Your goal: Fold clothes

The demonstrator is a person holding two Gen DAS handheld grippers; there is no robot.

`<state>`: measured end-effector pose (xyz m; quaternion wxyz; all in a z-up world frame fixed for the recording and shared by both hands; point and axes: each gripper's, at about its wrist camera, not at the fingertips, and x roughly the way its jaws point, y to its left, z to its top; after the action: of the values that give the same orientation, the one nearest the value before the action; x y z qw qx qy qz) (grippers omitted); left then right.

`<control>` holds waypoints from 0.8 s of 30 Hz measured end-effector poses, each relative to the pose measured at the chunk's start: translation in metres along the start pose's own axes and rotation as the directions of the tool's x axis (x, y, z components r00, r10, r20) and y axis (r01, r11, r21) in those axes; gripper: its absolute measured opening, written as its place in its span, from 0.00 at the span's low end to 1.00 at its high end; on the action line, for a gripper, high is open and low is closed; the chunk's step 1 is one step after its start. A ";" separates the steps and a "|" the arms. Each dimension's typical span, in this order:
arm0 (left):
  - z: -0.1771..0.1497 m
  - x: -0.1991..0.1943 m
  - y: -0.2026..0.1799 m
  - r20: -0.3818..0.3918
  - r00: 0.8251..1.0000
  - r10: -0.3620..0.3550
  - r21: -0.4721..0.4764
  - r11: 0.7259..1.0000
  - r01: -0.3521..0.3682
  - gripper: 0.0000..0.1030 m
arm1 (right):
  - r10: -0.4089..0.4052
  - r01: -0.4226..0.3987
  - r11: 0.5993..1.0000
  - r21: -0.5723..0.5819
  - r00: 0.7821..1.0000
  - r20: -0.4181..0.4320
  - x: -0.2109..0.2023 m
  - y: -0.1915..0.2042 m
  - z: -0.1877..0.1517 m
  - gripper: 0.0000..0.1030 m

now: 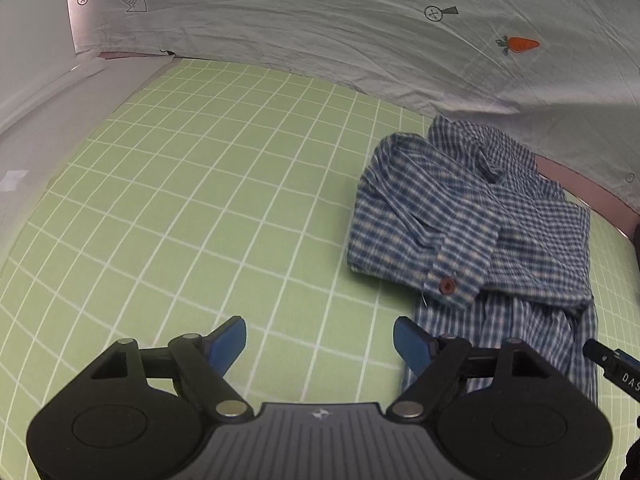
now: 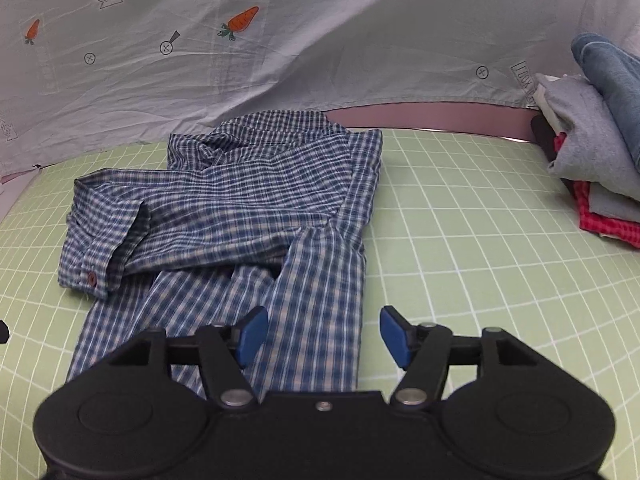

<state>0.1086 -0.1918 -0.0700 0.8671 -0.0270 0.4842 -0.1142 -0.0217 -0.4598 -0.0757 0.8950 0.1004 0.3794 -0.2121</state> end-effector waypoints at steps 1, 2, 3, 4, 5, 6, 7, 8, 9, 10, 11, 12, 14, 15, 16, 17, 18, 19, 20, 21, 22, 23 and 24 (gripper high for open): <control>0.008 0.008 0.000 -0.002 1.000 -0.005 0.003 1.000 0.005 0.79 | -0.003 0.003 1.000 -0.013 1.000 -0.008 0.010 0.002 0.004 0.62; 0.017 0.017 0.000 -0.009 1.000 -0.009 0.011 1.000 0.010 0.79 | -0.007 0.006 1.000 -0.029 1.000 -0.015 0.020 0.005 0.007 0.62; 0.026 0.026 -0.001 -0.016 1.000 -0.011 0.020 1.000 0.012 0.79 | -0.010 0.009 0.999 -0.045 1.000 -0.022 0.030 0.007 0.011 0.62; 0.034 0.034 -0.003 -0.023 1.000 -0.010 0.030 0.999 0.011 0.79 | -0.027 0.025 0.998 -0.060 0.999 -0.030 0.039 0.009 0.014 0.62; 0.041 0.043 -0.005 -0.027 1.000 -0.015 0.040 0.999 0.017 0.80 | -0.044 0.042 0.997 -0.070 0.999 -0.030 0.045 0.011 0.018 0.62; 0.048 0.051 -0.007 -0.026 0.999 -0.028 0.049 0.998 0.029 0.82 | -0.060 0.058 0.995 -0.078 0.998 -0.027 0.050 0.012 0.021 0.62; 0.054 0.060 -0.009 -0.026 0.999 -0.040 0.058 0.997 0.041 0.83 | -0.070 0.069 0.993 -0.091 0.997 -0.014 0.052 0.014 0.024 0.62; 0.060 0.068 -0.010 -0.028 0.998 -0.050 0.065 0.997 0.052 0.83 | -0.079 0.079 0.991 -0.105 0.997 0.003 0.054 0.015 0.026 0.62; 0.065 0.076 -0.009 -0.035 0.998 -0.057 0.066 0.996 0.059 0.83 | -0.086 0.087 0.989 -0.121 0.996 0.018 0.056 0.016 0.029 0.62; 0.070 0.083 -0.009 -0.041 0.997 -0.060 0.061 0.996 0.062 0.83 | -0.092 0.096 0.986 -0.137 0.995 0.032 0.059 0.018 0.032 0.63; 0.074 0.090 -0.009 -0.046 0.997 -0.063 0.051 0.997 0.065 0.83 | -0.098 0.104 0.983 -0.153 0.994 0.046 0.061 0.019 0.034 0.64; 0.078 0.095 -0.010 -0.049 0.996 -0.069 0.042 0.997 0.071 0.83 | -0.096 0.103 0.983 -0.154 0.994 0.050 0.064 0.020 0.037 0.65; 0.083 0.102 -0.011 -0.053 0.995 -0.087 0.032 0.996 0.089 0.79 | -0.088 0.093 0.985 -0.143 0.995 0.046 0.070 0.020 0.043 0.66; 0.085 0.105 -0.012 -0.056 0.994 -0.089 0.034 0.995 0.091 0.70 | -0.085 0.090 0.986 -0.138 0.996 0.041 0.074 0.020 0.044 0.66; 0.086 0.107 -0.012 -0.059 0.994 -0.094 0.032 0.995 0.096 0.63 | -0.082 0.087 0.987 -0.134 0.996 0.038 0.077 0.020 0.046 0.66; 0.087 0.109 -0.011 -0.063 0.993 -0.104 0.026 0.994 0.105 0.48 | -0.082 0.086 0.987 -0.135 0.996 0.035 0.080 0.021 0.046 0.66; 0.088 0.111 -0.011 -0.066 0.991 -0.113 0.020 0.993 0.115 0.31 | -0.083 0.087 0.987 -0.136 0.996 0.035 0.082 0.022 0.047 0.66; 0.089 0.112 -0.010 -0.068 0.990 -0.124 0.015 0.992 0.125 0.21 | -0.083 0.088 0.987 -0.135 0.996 0.037 0.083 0.023 0.047 0.66; 0.090 0.112 -0.009 -0.067 0.988 -0.137 0.009 0.990 0.138 0.08 | -0.083 0.088 0.988 -0.130 0.996 0.041 0.083 0.023 0.048 0.66; 0.091 0.111 -0.007 -0.059 0.987 -0.147 0.009 0.989 0.148 0.03 | -0.083 0.088 0.988 -0.124 0.996 0.045 0.083 0.023 0.049 0.66; 0.092 0.107 -0.006 -0.042 0.987 -0.153 0.018 0.988 0.154 0.01 | -0.083 0.089 0.989 -0.116 0.995 0.052 0.082 0.023 0.050 0.66; 0.094 0.102 -0.003 -0.023 0.986 -0.163 0.015 0.986 0.163 0.01 | -0.087 0.094 0.990 -0.102 0.994 0.067 0.079 0.022 0.051 0.66; 0.096 0.095 0.000 -0.002 0.984 -0.177 0.001 0.984 0.177 0.00 | -0.092 0.099 0.991 -0.087 0.992 0.084 0.076 0.021 0.052 0.66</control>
<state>0.2382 -0.2189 -0.0984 0.8532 -0.0695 0.4804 -0.1909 0.0688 -0.4820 -0.0941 0.9018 0.0327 0.3572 -0.2409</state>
